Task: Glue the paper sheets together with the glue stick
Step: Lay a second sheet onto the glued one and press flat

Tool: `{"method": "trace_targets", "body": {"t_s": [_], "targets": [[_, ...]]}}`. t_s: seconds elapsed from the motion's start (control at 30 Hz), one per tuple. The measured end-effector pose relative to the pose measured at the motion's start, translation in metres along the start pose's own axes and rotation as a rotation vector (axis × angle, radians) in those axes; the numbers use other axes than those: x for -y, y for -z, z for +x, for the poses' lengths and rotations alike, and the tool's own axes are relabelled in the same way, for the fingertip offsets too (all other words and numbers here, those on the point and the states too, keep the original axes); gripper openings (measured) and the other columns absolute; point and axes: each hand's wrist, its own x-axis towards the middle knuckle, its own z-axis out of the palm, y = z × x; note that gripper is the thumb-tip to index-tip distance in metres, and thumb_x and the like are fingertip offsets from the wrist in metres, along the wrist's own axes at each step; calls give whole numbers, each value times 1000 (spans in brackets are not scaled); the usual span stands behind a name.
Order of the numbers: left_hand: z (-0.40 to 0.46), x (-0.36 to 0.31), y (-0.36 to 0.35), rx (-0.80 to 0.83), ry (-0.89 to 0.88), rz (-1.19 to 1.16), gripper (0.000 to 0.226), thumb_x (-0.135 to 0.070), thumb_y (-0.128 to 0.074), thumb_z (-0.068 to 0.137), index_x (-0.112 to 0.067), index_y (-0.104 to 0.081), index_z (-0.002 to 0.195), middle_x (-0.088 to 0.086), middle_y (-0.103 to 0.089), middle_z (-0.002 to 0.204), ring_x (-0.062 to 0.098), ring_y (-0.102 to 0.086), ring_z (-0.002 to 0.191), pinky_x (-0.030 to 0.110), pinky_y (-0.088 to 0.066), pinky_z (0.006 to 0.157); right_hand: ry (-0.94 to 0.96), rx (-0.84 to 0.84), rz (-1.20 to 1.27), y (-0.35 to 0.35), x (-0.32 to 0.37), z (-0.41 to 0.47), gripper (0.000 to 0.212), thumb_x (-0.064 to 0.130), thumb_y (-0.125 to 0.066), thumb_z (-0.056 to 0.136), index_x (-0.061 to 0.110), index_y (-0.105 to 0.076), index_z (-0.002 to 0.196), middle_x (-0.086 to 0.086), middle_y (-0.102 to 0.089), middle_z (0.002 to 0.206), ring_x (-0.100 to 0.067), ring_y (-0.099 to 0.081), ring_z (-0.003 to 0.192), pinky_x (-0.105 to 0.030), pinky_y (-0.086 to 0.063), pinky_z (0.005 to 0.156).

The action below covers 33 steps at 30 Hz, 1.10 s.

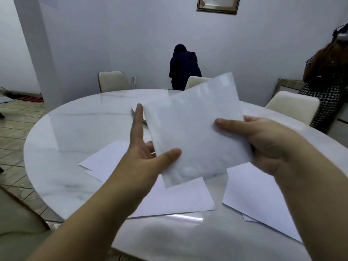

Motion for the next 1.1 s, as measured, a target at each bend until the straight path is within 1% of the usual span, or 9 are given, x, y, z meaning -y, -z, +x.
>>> {"method": "trace_targets", "body": {"t_s": [0.17, 0.27, 0.37, 0.43, 0.5, 0.67, 0.8, 0.9, 1.1], "targets": [[3, 3, 43, -201, 67, 184, 59, -4, -66, 82, -47, -49, 118, 7, -76, 86, 24, -73, 73, 35, -58, 68, -3, -65, 54, 3, -27, 5, 66, 10, -77, 62, 24, -56, 123, -7, -76, 99, -19, -74, 76, -28, -60, 65], [2, 8, 60, -244, 115, 358, 17, -12, -70, 80, -20, -67, 94, 11, -70, 89, 9, -65, 60, 10, -49, 53, -40, -143, -83, 6, -53, 14, 65, -4, -77, 69, 28, -57, 122, -18, -70, 104, -27, -72, 84, -34, -60, 71], [-1, 21, 67, -235, 170, 489, 3, -18, -71, 80, -18, -72, 82, 3, -69, 81, 6, -60, 52, 6, -40, 41, -64, -114, -290, 4, -77, 18, 43, 0, -79, 70, 22, -69, 105, -9, -59, 75, -18, -63, 67, -26, -58, 64], [-2, 26, 69, -220, 197, 557, 4, -21, -69, 82, -24, -72, 81, -2, -68, 78, 11, -59, 63, 16, -43, 50, -100, -73, -389, 4, -85, 18, 25, 3, -80, 70, 18, -73, 90, 0, -50, 59, -11, -54, 52, -18, -46, 48], [-3, 31, 72, -198, 215, 589, 8, -20, -68, 83, -27, -72, 80, -2, -68, 70, 13, -59, 65, 20, -39, 55, -144, -45, -427, 6, -93, 20, 18, 3, -80, 70, 14, -74, 82, 3, -45, 52, -11, -48, 46, -21, -41, 47], [-6, 44, 78, -156, 184, 694, 14, -18, -70, 81, -30, -72, 74, -4, -53, 44, 9, -34, 30, 21, -33, 39, -168, 0, -379, 10, -104, 21, 19, -4, -81, 66, 8, -73, 79, -2, -39, 58, -17, -41, 53, -26, -43, 54], [-8, 45, 79, -136, 108, 811, 16, -17, -70, 80, -33, -70, 75, -4, -59, 70, 9, -50, 58, 22, -35, 54, -149, 34, -407, 14, -108, 21, 20, -4, -83, 63, 8, -74, 77, -3, -40, 57, -23, -41, 60, -36, -46, 65], [-8, 47, 81, -122, 72, 868, 19, -15, -70, 80, -34, -69, 76, -12, -60, 84, 2, -54, 79, 12, -34, 63, -124, 50, -519, 15, -108, 21, 21, 3, -85, 61, 11, -73, 77, 2, -43, 51, -20, -42, 53, -31, -41, 57], [-7, 53, 87, -86, 29, 941, 26, -14, -72, 78, -39, -66, 74, -18, -60, 94, 1, -55, 87, 11, -35, 70, -102, 60, -588, 14, -109, 20, 24, 9, -88, 59, 14, -73, 77, 7, -45, 49, -14, -42, 48, -26, -36, 53]]}}
